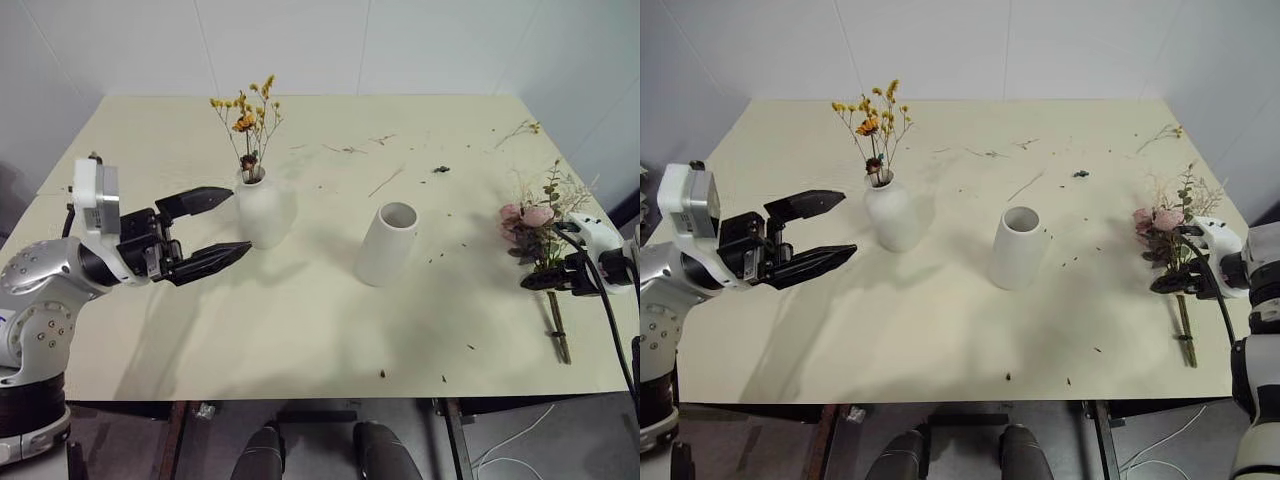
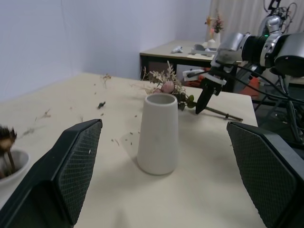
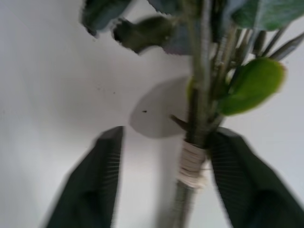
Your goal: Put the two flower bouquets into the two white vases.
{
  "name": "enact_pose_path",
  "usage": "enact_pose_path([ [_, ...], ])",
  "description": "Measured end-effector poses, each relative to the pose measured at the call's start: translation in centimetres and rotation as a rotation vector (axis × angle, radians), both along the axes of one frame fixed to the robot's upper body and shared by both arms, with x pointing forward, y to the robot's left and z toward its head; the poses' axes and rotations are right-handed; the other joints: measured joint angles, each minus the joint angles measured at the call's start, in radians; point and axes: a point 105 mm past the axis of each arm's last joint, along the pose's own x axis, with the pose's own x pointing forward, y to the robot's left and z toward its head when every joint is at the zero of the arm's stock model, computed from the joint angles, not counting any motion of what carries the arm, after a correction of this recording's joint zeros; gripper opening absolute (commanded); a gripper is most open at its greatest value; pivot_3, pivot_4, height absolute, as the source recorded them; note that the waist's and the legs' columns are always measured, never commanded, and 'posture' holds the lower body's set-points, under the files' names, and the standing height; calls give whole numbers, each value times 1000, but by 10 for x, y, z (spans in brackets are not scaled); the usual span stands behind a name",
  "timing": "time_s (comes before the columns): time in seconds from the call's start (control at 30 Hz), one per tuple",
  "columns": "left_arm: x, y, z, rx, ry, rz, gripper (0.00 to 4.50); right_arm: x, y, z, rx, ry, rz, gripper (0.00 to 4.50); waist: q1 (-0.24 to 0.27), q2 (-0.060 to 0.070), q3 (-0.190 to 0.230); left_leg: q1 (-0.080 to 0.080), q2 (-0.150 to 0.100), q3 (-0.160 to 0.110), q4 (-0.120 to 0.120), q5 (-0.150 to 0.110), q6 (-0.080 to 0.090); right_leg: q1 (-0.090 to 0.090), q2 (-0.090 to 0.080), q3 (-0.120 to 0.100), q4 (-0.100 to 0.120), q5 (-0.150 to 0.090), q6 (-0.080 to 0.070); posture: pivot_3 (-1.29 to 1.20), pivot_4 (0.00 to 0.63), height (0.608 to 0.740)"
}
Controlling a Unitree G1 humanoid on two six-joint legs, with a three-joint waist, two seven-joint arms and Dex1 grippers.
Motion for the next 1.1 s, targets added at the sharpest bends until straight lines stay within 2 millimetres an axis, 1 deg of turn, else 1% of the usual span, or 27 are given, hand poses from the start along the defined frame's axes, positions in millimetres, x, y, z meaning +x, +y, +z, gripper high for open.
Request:
enact_pose_path([
  [0.13,4,-5,1,6,4,-23,4500,0,2,-2,13,-16,2,152,-2,0,0,0,0,0,0,0,0,0,0,0,1,0,0,0,150,740],
  [0.17,5,-5,2,9,-1,-28,4500,1,3,-2,22,-23,-3,40,-3,0,0,0,0,0,0,0,0,0,0,0,1,0,0,0,150,740],
  [0.27,11,-6,3,11,-7,-35,4500,4,3,1,56,-66,-43,40,-3,0,0,0,0,0,1,0,0,0,0,0,2,0,0,0,150,740],
  [0.33,15,-6,4,8,-11,-41,4500,9,5,11,86,-136,-49,40,-2,0,0,0,0,0,1,0,0,0,0,1,2,0,0,0,150,740],
  [0.37,17,-7,5,5,-16,-49,4500,13,8,19,94,-185,-40,40,-1,0,0,0,0,0,1,0,0,0,0,1,2,0,0,0,150,740],
  [0.47,23,-11,7,13,-29,-70,4500,28,21,57,99,-433,34,40,-1,0,0,0,0,0,1,0,0,0,1,1,2,0,0,0,150,740],
  [0.5,25,-11,7,15,-32,-72,4500,32,29,71,95,-534,76,40,-1,0,0,0,0,0,0,0,0,-1,1,1,2,0,1,0,150,740],
  [0.53,29,-10,7,15,-31,-74,4500,35,42,92,110,-681,130,40,-2,0,0,0,0,0,0,0,0,-1,1,1,3,0,1,0,150,740],
  [0.57,33,-11,9,14,-34,-78,4500,36,64,119,146,-864,205,40,-4,0,0,0,1,0,0,0,0,-1,1,1,3,0,1,0,150,740],
  [0.6,34,-12,10,13,-37,-82,4500,35,73,131,164,-933,236,40,-4,0,0,0,1,0,0,0,0,-1,1,1,4,0,1,0,150,740],
  [0.67,40,-13,11,15,-40,-89,4500,22,103,165,237,-1145,325,40,-1,0,0,0,1,0,0,0,0,-1,1,1,4,0,1,0,150,740],
  [0.73,44,-13,9,21,-36,-89,4500,4,126,184,274,-1278,408,40,1,0,0,0,1,-1,0,0,0,-1,1,1,4,0,1,0,150,740],
  [0.83,50,-9,6,16,-20,-80,4500,-7,148,190,346,-1357,460,40,7,0,0,-1,0,-1,1,0,0,-1,1,1,4,0,1,0,150,740],
  [0.93,55,-12,7,7,-24,-85,4500,-15,169,195,467,-1404,506,40,9,0,0,0,0,-1,1,1,0,-1,1,1,6,1,1,0,150,740],
  [1.07,60,-10,8,1,-27,-75,4500,-19,177,198,517,-1424,522,40,10,0,0,0,0,-1,1,1,1,-1,1,1,6,1,1,0,150,740],
  [1.1,60,-11,8,-3,-27,-74,4500,-20,182,198,537,-1426,535,40,10,0,0,0,0,-2,1,1,1,-1,1,1,6,1,1,0,150,740],
])
